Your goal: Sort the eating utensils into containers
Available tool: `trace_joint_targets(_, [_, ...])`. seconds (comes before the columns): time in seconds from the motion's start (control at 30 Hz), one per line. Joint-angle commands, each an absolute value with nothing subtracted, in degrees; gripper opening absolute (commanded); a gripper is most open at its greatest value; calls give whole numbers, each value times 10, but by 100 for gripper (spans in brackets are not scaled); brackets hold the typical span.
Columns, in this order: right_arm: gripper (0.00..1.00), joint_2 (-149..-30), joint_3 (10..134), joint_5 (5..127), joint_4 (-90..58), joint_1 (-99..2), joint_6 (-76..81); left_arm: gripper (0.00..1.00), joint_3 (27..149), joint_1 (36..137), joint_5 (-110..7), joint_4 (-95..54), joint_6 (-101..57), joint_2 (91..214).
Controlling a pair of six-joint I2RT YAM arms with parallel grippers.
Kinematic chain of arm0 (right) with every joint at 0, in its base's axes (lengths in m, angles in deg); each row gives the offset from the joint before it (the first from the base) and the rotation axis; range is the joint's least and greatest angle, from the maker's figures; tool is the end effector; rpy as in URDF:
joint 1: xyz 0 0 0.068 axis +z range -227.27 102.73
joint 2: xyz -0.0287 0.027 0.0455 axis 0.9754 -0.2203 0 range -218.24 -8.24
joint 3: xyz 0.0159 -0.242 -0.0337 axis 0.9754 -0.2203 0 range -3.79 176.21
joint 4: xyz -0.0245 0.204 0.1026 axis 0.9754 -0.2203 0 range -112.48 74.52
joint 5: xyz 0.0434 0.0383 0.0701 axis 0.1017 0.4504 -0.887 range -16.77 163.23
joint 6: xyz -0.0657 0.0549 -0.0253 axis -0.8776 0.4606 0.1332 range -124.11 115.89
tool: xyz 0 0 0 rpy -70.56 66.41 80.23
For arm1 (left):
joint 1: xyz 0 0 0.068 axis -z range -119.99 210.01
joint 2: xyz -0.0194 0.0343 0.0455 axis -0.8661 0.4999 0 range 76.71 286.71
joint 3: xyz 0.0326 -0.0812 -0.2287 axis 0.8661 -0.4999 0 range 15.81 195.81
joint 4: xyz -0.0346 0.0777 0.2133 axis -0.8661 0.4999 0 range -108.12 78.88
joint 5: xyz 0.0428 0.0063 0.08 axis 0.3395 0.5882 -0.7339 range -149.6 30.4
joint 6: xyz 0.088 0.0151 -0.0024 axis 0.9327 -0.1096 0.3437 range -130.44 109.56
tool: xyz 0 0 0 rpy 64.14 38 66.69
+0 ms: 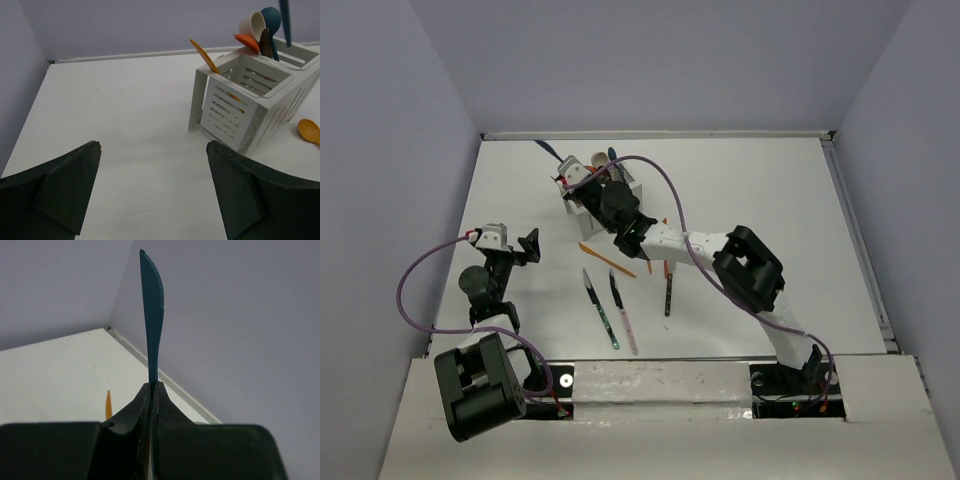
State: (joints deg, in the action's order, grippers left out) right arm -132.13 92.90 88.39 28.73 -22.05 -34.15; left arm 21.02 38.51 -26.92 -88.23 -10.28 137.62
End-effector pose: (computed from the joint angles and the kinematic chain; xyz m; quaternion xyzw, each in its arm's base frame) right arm 0.3080 0.4071 0.3097 -0.3213 0.5056 0.0971 0.7948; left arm 0.2118 0.0372 0.2137 0.1096 0.6191 -0.0269 0.7772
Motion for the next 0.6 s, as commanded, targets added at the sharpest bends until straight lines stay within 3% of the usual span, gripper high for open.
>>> trace_joint_targets(0.0, [0, -1351, 1004, 820, 311, -216, -345, 99, 206, 382, -267, -927, -91, 1367])
trace_joint_targets(0.57, [0, -1431, 958, 763, 291, -260, -262, 99, 211, 383, -267, -924, -91, 1372])
